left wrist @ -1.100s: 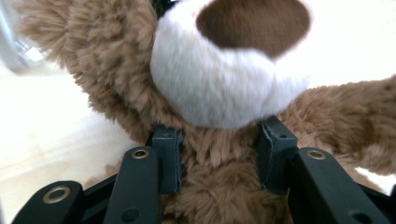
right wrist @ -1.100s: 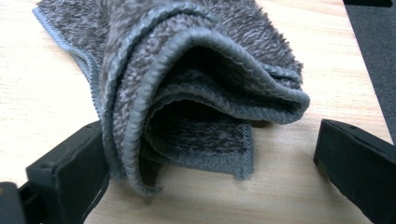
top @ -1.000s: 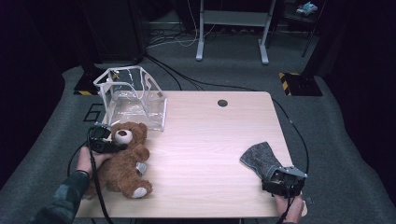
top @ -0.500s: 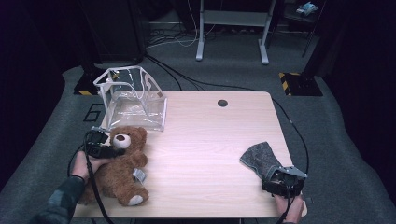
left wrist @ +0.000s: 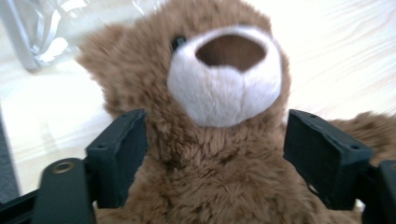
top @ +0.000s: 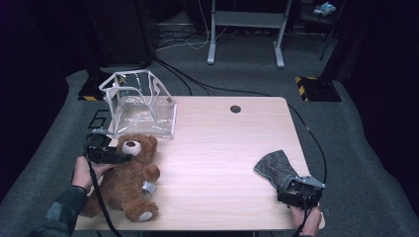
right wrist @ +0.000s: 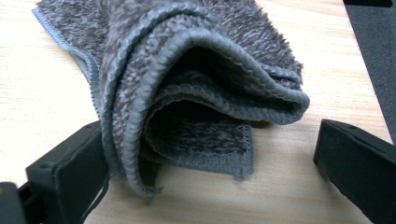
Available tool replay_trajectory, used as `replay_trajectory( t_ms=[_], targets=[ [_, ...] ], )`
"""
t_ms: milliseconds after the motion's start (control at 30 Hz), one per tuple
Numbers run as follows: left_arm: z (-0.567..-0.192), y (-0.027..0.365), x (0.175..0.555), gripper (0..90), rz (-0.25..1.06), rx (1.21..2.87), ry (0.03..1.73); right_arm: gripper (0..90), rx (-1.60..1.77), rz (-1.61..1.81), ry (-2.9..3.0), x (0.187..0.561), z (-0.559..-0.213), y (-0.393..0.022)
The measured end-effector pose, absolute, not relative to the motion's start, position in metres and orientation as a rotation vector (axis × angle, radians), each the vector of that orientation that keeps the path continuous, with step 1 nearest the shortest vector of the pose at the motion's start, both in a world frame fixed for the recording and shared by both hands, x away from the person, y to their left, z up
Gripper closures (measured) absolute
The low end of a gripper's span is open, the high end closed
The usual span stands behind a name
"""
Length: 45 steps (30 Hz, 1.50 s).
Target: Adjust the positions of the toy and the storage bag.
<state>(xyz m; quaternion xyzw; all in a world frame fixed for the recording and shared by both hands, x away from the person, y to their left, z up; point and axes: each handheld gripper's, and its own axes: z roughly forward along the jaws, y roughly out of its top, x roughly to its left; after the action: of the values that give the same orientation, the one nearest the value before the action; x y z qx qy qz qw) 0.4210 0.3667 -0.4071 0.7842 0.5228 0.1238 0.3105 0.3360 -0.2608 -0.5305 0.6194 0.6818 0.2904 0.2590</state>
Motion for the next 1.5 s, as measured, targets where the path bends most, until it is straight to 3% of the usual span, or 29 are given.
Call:
replay_trajectory(
  t_ms=[333,800,1367,1500],
  targets=[
    [-0.367,0.359,0.426,7.1,0.427,2.047,1.356,0.0,1.679,0.787,1.847,0.336,-0.531,-0.261],
    [-0.334,0.337,0.457,0.1,0.472,2.054,1.329,0.0,1.683,0.786,1.844,0.336,-0.531,-0.261],
    [-0.323,0.298,0.518,2.3,0.53,2.056,1.343,0.0,1.683,0.786,1.843,0.336,-0.531,-0.261],
    [-0.323,0.297,0.53,7.4,0.529,2.046,1.35,0.0,1.683,0.786,1.842,0.336,-0.531,-0.261]
  ],
)
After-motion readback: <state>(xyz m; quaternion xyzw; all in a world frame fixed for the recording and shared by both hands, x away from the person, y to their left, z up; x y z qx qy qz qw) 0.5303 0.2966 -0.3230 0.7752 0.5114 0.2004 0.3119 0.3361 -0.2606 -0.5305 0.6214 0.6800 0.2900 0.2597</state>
